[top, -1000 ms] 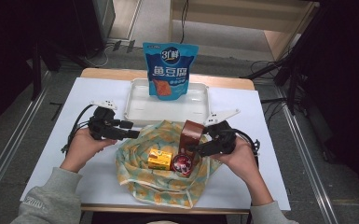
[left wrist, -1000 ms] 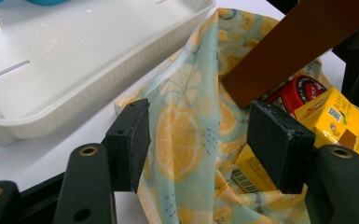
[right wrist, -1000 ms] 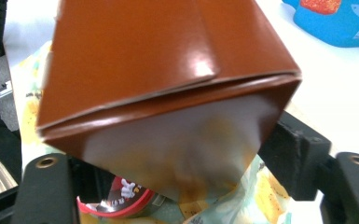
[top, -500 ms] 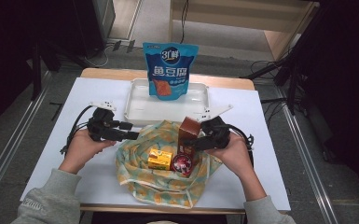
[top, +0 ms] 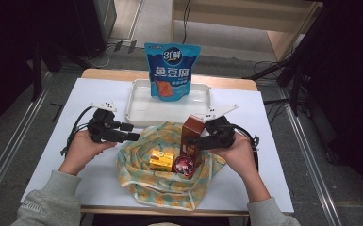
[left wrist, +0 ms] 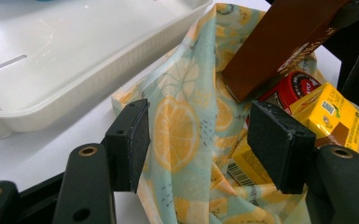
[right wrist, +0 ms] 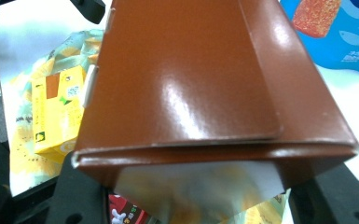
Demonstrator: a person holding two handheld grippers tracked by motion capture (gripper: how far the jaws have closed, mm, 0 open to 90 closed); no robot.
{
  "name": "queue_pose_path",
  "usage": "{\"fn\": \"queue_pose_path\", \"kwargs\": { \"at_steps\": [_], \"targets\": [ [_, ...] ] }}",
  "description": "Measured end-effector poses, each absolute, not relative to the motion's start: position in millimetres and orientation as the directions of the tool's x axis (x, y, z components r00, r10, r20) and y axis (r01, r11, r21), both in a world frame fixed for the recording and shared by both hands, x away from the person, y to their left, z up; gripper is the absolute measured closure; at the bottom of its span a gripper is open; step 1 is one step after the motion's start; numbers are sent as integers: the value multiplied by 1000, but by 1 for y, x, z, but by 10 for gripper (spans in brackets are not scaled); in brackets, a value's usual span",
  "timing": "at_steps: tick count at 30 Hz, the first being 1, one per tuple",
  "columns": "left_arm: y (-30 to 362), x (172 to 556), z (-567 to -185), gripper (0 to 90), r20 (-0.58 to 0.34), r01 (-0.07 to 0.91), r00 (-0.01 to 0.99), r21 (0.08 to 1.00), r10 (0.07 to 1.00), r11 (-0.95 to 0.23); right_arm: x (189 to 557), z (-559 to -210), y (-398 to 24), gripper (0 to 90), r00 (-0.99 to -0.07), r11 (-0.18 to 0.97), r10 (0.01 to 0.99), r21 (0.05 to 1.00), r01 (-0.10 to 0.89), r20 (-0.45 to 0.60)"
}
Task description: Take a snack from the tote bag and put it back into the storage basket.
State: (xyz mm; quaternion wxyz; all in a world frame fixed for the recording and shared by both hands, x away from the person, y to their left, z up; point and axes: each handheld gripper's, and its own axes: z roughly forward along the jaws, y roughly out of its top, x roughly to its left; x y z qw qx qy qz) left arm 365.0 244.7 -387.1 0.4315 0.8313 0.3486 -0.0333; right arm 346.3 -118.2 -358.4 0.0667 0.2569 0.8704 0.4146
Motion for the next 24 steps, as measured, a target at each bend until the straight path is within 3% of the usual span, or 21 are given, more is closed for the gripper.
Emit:
{"fn": "queue_pose_path", "kwargs": {
  "at_steps": [24],
  "targets": [
    [247, 364, -387, 392, -359, 610, 753, 696, 552, -379, 354, -321, -127, 438, -857, 501, 502, 769, 397, 115]
  ]
}}
